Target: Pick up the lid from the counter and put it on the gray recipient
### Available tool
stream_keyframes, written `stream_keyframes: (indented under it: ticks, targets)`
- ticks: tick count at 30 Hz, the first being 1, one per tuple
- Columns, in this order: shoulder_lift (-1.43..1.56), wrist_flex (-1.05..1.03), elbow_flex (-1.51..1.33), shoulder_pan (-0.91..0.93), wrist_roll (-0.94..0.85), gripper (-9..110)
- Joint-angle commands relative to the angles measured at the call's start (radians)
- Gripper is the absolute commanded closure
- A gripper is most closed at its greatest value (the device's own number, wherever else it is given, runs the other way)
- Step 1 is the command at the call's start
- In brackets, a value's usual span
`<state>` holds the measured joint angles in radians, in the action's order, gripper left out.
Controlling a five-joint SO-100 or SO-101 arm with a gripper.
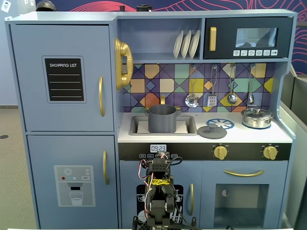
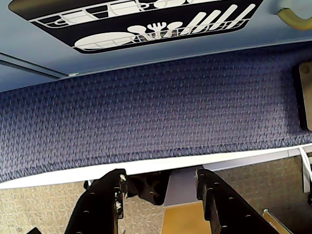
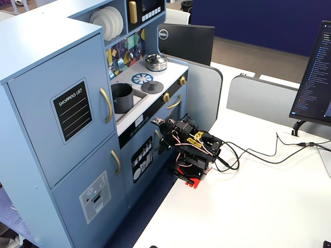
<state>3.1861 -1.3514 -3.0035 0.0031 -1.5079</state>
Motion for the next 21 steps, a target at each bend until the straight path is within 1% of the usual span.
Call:
stream_keyframes:
  ticks: [1,12,16,18,21]
  targets:
    - [-0.008,-0.178,0.002,0.137,-0.044,101]
    - [-0.008,-0.176,0.002,0.138,-0.051,101]
    - [-0.008,-0.138,0.008,0.135,-0.026,101]
    - [-0.012,-0.12,0.044,0.14,-0.025,101]
    - [-0.098,-0.089,0.189,0.149,-0.029,101]
